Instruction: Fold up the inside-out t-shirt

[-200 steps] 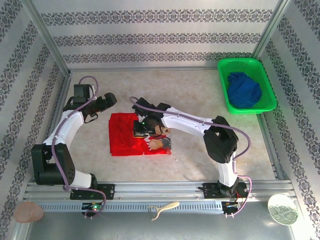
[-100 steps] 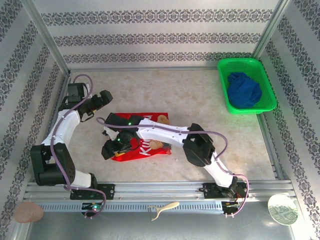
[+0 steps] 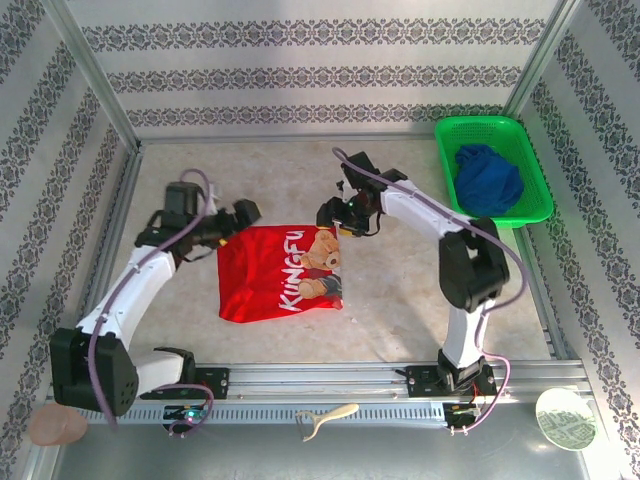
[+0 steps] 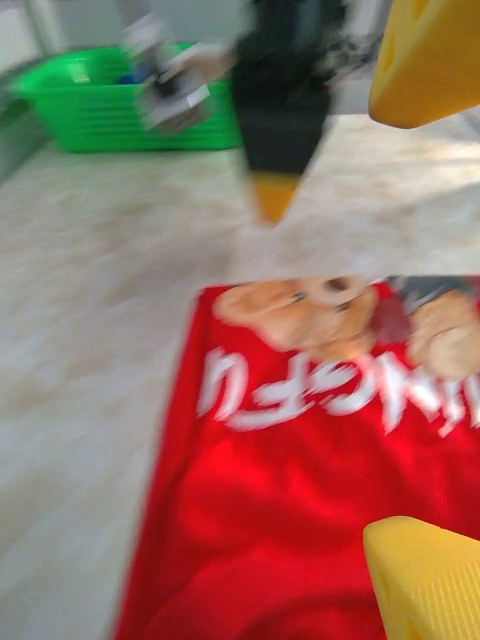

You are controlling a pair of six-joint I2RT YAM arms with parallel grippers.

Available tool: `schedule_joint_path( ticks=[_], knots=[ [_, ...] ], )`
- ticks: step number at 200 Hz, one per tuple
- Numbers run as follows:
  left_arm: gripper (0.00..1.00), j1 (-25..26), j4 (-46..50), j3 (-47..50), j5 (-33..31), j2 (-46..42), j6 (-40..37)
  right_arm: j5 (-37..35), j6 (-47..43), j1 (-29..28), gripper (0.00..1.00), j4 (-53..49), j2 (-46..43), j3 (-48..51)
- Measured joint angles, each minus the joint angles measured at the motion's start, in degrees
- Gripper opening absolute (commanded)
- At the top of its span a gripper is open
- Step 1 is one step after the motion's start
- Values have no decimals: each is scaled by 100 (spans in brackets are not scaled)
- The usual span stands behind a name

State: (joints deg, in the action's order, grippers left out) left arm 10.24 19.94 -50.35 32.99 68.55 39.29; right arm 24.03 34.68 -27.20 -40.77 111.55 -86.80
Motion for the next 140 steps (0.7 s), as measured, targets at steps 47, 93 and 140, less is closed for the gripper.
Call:
schedule_joint_path(
  ticks=[47,93,140],
  knots=[
    [100,1322,-201,789,-160,46,647,-164,42,-42,60,-190,1163,-710],
    [100,1314,-13,1294,-789,186,970,-490,431,11,1,-297,1327,-713],
    [100,719,74,1176,-1443,1003,1001,-719,730,85,0,157,874,114]
  ],
)
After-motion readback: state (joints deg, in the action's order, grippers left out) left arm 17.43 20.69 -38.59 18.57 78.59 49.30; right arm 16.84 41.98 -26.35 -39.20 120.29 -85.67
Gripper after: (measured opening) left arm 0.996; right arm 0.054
